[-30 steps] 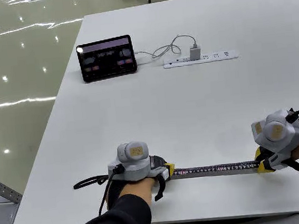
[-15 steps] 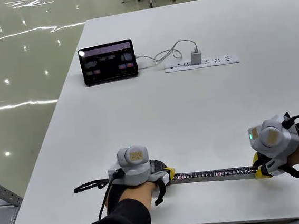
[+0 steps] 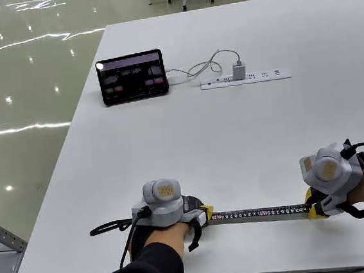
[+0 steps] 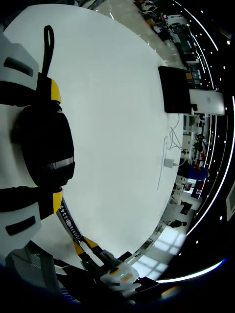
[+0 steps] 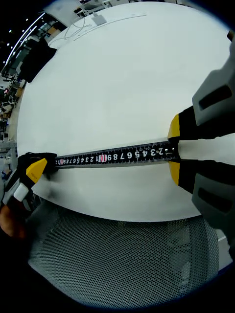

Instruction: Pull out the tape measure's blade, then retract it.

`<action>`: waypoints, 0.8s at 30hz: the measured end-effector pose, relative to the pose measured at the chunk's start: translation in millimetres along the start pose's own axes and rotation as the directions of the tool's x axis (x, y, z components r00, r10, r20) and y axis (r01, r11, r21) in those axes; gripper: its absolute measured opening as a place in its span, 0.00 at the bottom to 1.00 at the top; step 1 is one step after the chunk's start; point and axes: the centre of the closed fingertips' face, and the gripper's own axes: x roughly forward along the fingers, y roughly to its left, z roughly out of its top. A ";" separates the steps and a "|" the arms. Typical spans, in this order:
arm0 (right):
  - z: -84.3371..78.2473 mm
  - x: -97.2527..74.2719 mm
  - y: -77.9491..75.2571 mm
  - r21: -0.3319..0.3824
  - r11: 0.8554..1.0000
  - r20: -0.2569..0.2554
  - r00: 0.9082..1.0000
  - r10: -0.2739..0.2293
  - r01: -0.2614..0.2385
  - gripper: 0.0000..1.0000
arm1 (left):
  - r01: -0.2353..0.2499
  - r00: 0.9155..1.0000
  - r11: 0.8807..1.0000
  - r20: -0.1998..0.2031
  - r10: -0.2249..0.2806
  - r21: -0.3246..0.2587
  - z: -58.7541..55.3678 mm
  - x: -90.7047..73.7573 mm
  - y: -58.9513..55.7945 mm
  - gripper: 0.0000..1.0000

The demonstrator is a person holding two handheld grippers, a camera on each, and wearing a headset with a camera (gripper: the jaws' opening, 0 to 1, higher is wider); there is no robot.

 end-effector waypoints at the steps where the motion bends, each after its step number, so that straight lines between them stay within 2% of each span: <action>1: 0.3 0.2 0.0 -0.001 1.000 0.001 1.000 -0.002 0.002 0.10 | 0.000 1.000 1.000 0.000 0.000 0.000 0.0 0.1 0.0 0.62; 24: 10.7 3.9 1.1 -0.005 1.000 0.009 1.000 -0.001 0.001 0.10 | 0.002 1.000 1.000 0.001 -0.002 -0.003 -0.2 -0.6 -0.1 0.62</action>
